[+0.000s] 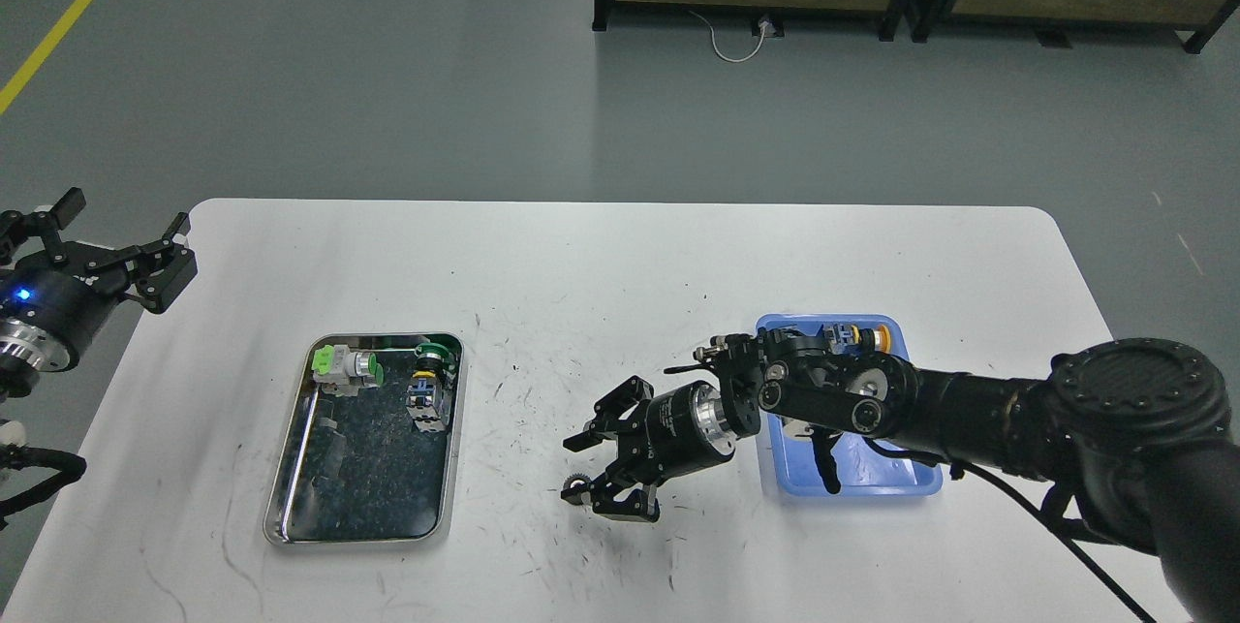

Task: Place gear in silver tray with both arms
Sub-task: 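Carry the black gear out of the bin and set it on the table, then retract the right gripper and reach the left gripper toward the gear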

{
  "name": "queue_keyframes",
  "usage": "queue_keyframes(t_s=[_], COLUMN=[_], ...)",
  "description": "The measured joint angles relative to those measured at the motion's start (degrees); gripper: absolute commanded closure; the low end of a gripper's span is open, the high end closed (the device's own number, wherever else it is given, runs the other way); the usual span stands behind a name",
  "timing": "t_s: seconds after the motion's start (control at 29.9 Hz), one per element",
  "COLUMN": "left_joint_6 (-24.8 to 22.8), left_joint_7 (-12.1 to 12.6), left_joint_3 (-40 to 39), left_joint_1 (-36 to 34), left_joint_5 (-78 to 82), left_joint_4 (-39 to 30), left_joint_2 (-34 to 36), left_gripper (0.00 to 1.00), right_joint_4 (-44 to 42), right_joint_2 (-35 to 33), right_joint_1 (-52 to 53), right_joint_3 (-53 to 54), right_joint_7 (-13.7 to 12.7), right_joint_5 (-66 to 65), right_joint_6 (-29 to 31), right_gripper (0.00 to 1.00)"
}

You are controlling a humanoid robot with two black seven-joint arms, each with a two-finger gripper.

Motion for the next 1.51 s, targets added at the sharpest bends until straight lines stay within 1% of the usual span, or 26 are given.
queue_keyframes(t_s=[0.1, 0.23, 0.4, 0.57, 0.67, 0.94, 1.1, 1.17, 1.34, 1.51], left_joint_6=[-0.4, -0.5, -1.0, -1.3, -1.4, -3.8, -4.9, -4.9, -4.0, -1.6], left_joint_7=[0.0, 0.0, 0.0, 0.0, 0.0, 0.0, 0.0, 0.0, 0.0, 0.0], left_joint_3=[0.4, 1.1, 1.3, 1.7, 1.8, 2.6, 7.4, 10.0, 14.3, 17.3], left_joint_1=[0.3, 0.4, 0.2, -1.0, -1.4, -1.4, -1.0, -0.7, 1.0, 2.3], left_joint_5=[0.0, 0.0, 0.0, 1.5, 4.8, 13.4, 18.9, 21.3, 23.5, 24.5], left_joint_4=[-0.1, -0.1, -1.4, -3.3, -5.5, -15.5, -20.4, -21.1, -21.3, -19.1], left_joint_2=[0.1, 0.4, 0.4, 0.0, 0.0, -0.2, -1.0, -2.1, -7.6, -14.0], left_gripper=[0.00, 0.00, 0.00, 0.00, 0.01, 0.01, 0.01, 0.01, 0.01, 0.01], right_joint_4=[-0.1, -0.1, 0.1, 0.3, 0.4, 0.2, 0.1, 0.1, 0.1, 0.1], right_joint_2=[-1.9, -6.9, -14.9, -21.1, -24.6, -32.6, -36.6, -37.8, -39.8, -40.6], right_joint_1=[0.6, 0.7, 0.7, 0.4, 0.0, -0.1, -0.1, -0.1, -0.1, -0.1], right_joint_3=[1.7, 5.5, 11.1, 14.8, 17.5, 23.1, 24.9, 25.3, 25.4, 25.4], right_joint_7=[0.0, -0.1, -0.2, -0.2, -0.2, 0.1, 0.6, 0.6, 0.5, 0.3], right_joint_5=[0.8, 3.2, 6.3, 6.9, 7.1, 10.5, 10.8, 11.1, 11.6, 11.6], right_joint_6=[-0.4, -0.4, 0.0, 0.2, 0.1, -0.5, -0.6, -0.6, -0.6, -0.6], right_gripper=[0.33, 0.27, 0.26, 0.26, 0.26, 0.25, 0.25, 0.25, 0.25, 0.25])
